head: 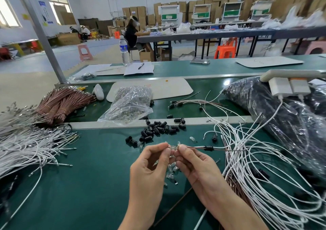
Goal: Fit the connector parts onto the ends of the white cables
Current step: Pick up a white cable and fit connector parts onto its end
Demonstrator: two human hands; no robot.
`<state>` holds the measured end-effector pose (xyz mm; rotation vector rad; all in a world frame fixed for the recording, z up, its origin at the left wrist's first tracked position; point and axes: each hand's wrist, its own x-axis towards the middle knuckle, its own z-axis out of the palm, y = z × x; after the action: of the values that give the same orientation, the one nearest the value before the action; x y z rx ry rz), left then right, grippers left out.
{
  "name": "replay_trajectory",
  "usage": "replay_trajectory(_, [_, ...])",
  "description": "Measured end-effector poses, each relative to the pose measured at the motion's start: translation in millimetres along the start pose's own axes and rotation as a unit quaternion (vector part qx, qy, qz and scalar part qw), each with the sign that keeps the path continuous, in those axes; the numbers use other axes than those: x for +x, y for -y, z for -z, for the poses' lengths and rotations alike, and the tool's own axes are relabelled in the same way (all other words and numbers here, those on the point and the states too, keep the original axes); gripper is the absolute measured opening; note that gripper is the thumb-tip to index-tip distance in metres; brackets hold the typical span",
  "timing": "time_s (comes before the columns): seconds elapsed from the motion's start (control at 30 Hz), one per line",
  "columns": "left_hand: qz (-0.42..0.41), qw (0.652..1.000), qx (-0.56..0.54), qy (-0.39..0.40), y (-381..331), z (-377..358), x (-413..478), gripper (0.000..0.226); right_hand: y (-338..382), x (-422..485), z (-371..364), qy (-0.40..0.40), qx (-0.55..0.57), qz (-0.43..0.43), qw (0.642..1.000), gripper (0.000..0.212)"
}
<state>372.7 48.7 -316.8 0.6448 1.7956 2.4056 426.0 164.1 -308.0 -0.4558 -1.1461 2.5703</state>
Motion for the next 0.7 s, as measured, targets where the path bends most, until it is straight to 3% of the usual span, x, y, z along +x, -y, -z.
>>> replay_trajectory(0.7, [-0.012, 0.999, 0.040, 0.027, -2.0, 4.4, -0.2, 0.013, -0.7, 1.1, 4.9, -0.004, -0.032, 0.019, 0.999, 0.016])
